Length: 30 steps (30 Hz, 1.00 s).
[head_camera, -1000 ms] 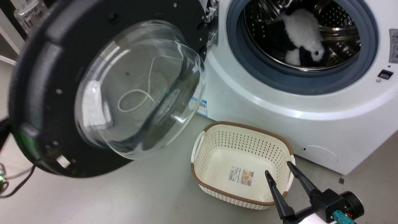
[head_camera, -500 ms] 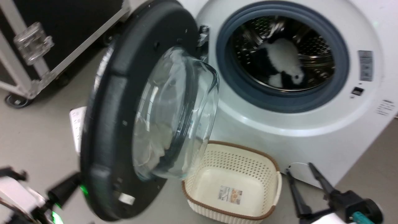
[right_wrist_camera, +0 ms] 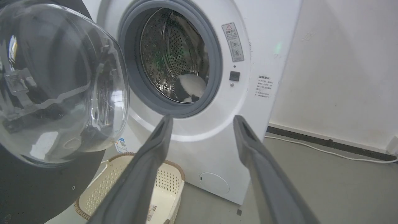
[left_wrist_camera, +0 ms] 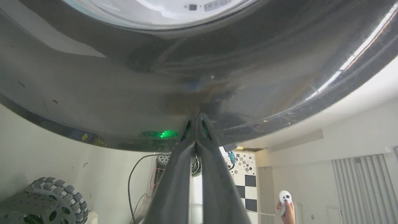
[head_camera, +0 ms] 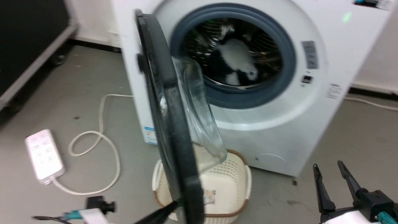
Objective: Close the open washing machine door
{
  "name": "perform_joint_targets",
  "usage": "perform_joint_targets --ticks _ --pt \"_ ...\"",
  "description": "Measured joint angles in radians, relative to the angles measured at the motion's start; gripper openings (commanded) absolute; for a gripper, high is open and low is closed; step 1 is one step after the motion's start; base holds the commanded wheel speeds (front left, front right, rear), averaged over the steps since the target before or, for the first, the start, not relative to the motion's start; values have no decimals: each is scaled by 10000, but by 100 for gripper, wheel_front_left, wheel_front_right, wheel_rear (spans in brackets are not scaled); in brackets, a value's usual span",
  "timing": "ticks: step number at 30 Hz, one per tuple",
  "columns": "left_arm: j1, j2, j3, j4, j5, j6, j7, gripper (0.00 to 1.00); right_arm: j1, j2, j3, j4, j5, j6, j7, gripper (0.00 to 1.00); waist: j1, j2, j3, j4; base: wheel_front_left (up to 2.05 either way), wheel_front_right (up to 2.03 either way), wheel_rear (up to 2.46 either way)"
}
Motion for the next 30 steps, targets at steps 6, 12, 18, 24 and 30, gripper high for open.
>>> perform_joint_targets --ticks 6,12,18,24,30 --pt "-447 10 -1896 882 -1034 -792 -2205 0 -180 12 151 -63 -153 0 0 100 1 0 566 -1464 0 0 0" --pt "-2115 -10 -2706 2054 -1361 -1534 -4265 0 -406 17 171 -119 -146 0 0 100 2 0 1233 -2728 0 0 0" --pt "-4070 -21 -3450 3104 -2025 -1952 -5814 0 -562 15 230 -127 21 0 0 100 3 0 1885 -3984 0 0 0" --pt "-5664 -46 -3776 4767 -2778 -2268 -7354 0 -570 15 414 -42 265 0 0 100 3 1 2367 -4848 0 0 0" --pt "-6158 -42 -3954 5595 -2640 -2428 -7946 0 -569 15 589 6 389 0 0 100 2 0 2294 -4819 0 0 0"
